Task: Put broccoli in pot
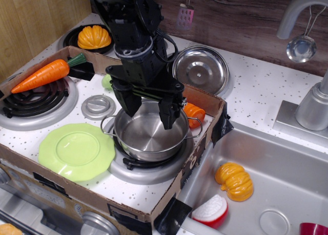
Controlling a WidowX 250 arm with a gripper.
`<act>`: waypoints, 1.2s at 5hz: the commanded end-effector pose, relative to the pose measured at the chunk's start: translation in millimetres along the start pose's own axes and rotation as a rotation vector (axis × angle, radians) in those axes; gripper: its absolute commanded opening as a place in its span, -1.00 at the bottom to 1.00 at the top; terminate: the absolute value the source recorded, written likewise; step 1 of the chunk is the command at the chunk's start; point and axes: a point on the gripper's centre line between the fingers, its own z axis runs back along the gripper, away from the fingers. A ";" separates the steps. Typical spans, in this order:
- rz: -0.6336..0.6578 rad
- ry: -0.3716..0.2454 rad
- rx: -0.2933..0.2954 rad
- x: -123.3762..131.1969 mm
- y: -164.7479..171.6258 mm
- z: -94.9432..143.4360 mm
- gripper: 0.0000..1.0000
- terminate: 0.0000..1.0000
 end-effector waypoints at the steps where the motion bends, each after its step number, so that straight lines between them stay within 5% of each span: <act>1: 0.000 0.000 0.000 0.0 0.0 0.0 1.00 -1.00; 4: -0.163 0.013 0.080 41.4 19.2 58.8 1.00 -1.00; 6: -0.257 0.007 0.127 56.0 58.4 44.8 1.00 -1.00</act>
